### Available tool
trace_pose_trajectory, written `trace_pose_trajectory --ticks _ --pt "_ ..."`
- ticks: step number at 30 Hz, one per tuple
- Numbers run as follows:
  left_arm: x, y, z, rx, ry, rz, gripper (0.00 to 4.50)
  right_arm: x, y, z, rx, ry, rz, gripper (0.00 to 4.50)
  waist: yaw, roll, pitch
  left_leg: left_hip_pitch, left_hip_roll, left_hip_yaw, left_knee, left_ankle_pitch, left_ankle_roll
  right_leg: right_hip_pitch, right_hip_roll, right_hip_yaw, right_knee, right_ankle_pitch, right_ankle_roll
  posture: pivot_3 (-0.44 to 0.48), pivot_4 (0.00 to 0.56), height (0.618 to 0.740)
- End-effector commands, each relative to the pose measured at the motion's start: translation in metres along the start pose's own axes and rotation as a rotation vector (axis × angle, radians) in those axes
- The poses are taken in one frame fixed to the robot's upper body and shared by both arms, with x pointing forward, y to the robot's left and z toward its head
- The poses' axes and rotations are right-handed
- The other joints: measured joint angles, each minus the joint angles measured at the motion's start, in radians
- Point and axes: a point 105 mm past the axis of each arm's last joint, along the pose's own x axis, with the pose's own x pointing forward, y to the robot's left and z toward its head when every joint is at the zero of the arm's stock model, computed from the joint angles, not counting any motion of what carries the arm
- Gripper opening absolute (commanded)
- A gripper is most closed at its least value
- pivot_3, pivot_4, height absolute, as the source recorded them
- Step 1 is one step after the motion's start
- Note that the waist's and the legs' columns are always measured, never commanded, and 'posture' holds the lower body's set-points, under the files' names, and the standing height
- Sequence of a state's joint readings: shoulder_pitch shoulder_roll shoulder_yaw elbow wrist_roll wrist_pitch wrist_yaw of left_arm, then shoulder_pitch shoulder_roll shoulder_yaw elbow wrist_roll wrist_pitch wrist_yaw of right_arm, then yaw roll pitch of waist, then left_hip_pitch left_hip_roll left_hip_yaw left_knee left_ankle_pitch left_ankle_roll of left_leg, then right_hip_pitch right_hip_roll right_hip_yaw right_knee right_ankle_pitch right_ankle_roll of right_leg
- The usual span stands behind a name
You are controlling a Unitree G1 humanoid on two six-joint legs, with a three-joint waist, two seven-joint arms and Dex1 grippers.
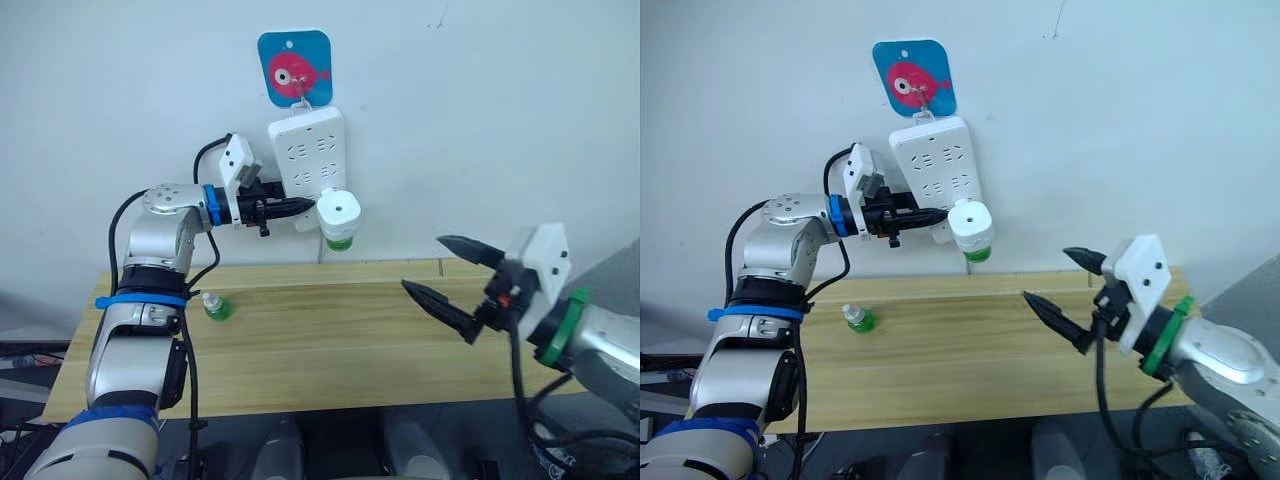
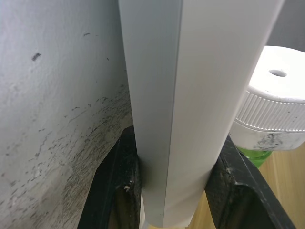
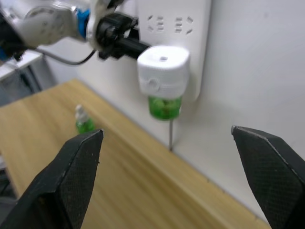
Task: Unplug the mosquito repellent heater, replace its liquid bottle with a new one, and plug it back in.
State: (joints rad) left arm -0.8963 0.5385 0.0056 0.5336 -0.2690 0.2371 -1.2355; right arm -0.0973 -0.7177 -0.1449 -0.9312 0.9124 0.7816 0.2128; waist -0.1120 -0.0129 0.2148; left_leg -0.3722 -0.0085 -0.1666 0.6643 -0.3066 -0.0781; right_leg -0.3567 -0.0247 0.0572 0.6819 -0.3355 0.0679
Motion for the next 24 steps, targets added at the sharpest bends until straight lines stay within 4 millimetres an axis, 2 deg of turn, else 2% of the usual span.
trace_pose_trajectory --ticks 1,6,10,13,17,24 --pt "-0.003 0.001 0.018 0.077 -0.011 0.020 1.32 0.013 0.016 -0.001 -0.003 -0.021 -0.033 4.50 -0.002 0.000 0.000 -0.002 0.000 0.000 0.000 0.001 -0.001 -0.002 0.000 0.000 0.000 0.000 0.000 -0.234 0.205 0.740" --pt "0.001 -0.007 0.019 0.069 -0.015 0.009 1.32 0.043 0.018 -0.008 -0.028 -0.030 -0.162 4.50 -0.005 0.000 0.000 -0.011 0.000 0.000 0.002 0.004 -0.006 -0.014 -0.001 0.001 0.005 0.000 0.000 -0.237 0.227 0.740" --pt "0.003 -0.009 0.019 0.062 -0.012 0.005 1.32 0.068 0.015 -0.003 -0.072 -0.070 -0.267 4.50 -0.004 0.001 0.001 -0.011 -0.001 0.000 0.001 0.004 -0.007 -0.016 -0.001 0.001 0.008 0.000 0.000 -0.234 0.236 0.740" --pt "0.003 -0.009 0.019 0.062 -0.009 0.007 1.32 0.075 0.013 -0.003 -0.086 -0.079 -0.314 4.50 -0.003 0.001 0.001 -0.011 -0.001 -0.001 0.001 0.004 -0.007 -0.016 -0.001 0.000 0.008 0.000 0.000 -0.227 0.235 0.740" --pt "0.000 -0.008 0.018 0.063 -0.005 0.021 1.32 0.089 0.019 0.001 -0.050 -0.107 -0.292 4.50 -0.003 0.001 0.001 -0.011 -0.002 0.000 0.001 0.004 -0.007 -0.016 -0.002 0.001 0.008 0.000 0.000 -0.222 0.231 0.740" --pt "0.001 -0.007 0.019 0.063 -0.011 0.030 1.32 0.108 0.015 0.010 -0.036 -0.151 -0.314 4.50 -0.003 0.001 0.001 -0.011 -0.002 0.000 0.001 0.004 -0.007 -0.017 -0.001 0.000 0.011 0.000 -0.001 -0.216 0.226 0.740"
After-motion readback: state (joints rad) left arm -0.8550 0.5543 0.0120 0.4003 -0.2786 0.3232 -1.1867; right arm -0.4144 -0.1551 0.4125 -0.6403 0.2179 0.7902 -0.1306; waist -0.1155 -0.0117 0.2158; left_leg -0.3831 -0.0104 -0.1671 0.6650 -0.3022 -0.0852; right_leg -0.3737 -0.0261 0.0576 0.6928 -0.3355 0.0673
